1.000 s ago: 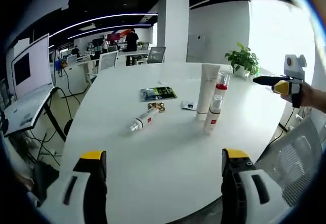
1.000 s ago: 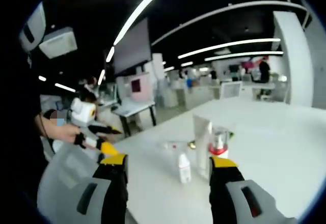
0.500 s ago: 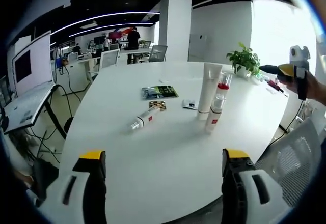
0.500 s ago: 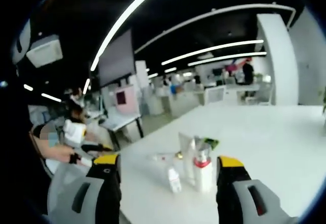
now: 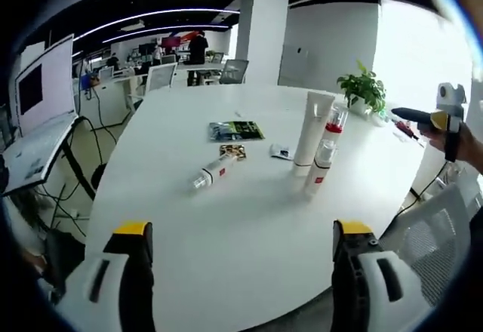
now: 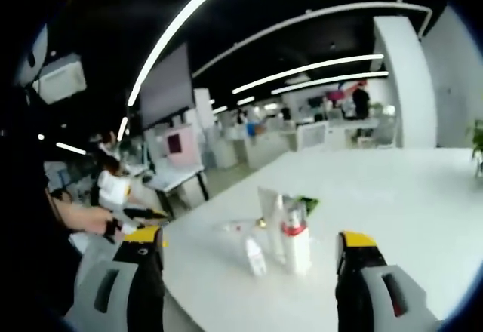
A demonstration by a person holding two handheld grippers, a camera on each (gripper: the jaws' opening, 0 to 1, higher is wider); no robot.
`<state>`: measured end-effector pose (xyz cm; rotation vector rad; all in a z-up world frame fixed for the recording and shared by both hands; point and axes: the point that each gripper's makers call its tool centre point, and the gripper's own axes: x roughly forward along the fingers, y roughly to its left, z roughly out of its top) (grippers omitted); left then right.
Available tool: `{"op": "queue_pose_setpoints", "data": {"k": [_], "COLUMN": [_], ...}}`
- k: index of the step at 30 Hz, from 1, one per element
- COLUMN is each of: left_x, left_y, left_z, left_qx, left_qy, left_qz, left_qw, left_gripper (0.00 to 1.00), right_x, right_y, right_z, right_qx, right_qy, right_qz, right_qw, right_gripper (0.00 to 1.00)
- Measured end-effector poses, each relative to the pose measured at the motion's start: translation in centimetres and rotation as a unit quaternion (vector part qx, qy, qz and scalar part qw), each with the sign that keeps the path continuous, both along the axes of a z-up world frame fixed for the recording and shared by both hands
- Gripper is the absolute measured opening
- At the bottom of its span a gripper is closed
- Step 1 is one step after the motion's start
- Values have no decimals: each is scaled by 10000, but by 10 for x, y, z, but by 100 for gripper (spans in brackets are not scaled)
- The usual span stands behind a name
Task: Arrange the skincare products in the storage area until every visible bottle or jar stands upright without overlapping.
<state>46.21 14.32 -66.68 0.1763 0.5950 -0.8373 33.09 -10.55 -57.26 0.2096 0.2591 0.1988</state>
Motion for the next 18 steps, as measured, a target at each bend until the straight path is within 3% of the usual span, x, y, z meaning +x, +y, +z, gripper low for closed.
{"op": "queue_pose_setpoints", "data": {"k": [5, 13, 18], "left_x": [13, 39, 44], "left_y": [-14, -24, -30], "left_z": [2, 13, 3], "left_qx": [-278, -183, -3], "left_qy": [163, -40, 8], "left_qz": [54, -61, -274], "left_qw": [9995, 9998, 9996], "left_gripper": [99, 99, 99], "right_x": [-1, 0, -4], "right_y": [-5, -15, -18], "right_z": [-5, -6, -13], "right_qx": [107, 195, 203], "right_qy": [-20, -28, 76], "right_qz": [-141, -291, -389], "right_qw": [9998, 9994, 9990], "right_gripper": [99, 99, 99]}}
